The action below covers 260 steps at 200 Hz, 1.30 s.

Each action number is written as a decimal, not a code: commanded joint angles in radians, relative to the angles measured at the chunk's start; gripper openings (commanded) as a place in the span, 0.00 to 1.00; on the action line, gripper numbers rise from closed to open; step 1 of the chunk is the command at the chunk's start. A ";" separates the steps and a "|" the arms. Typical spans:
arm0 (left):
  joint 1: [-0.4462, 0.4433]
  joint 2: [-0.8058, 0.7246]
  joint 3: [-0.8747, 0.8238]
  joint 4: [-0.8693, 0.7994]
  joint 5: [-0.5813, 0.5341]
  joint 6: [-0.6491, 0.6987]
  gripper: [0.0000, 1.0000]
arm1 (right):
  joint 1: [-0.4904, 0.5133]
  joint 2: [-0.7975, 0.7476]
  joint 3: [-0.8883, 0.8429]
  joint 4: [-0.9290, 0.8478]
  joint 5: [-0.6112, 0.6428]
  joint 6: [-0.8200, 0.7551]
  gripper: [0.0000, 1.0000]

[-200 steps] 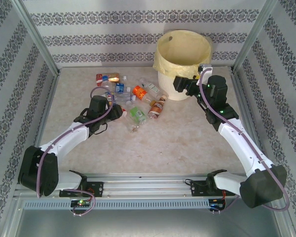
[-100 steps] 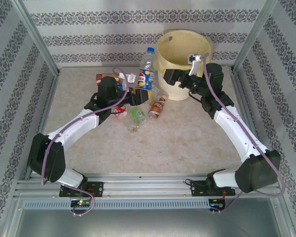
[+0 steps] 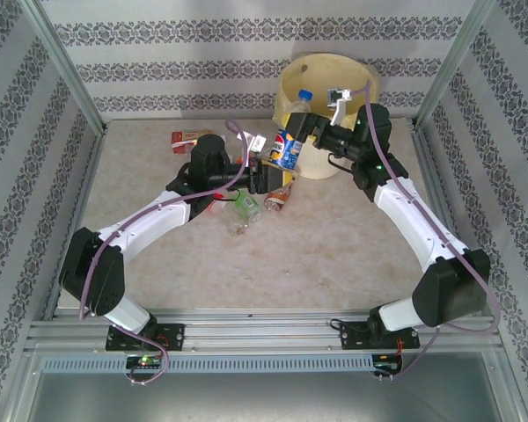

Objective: Put the plastic bottles in the bin

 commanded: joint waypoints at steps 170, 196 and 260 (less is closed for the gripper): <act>-0.002 -0.076 -0.032 -0.042 -0.208 0.052 0.99 | 0.004 0.004 0.213 -0.264 0.177 -0.197 0.57; 0.005 -0.145 -0.096 -0.063 -0.421 0.052 0.99 | -0.013 0.011 0.279 -0.310 0.252 -0.251 0.56; 0.057 -0.299 -0.263 -0.183 -0.905 -0.106 0.99 | -0.031 0.147 0.564 -0.377 0.536 -0.405 0.56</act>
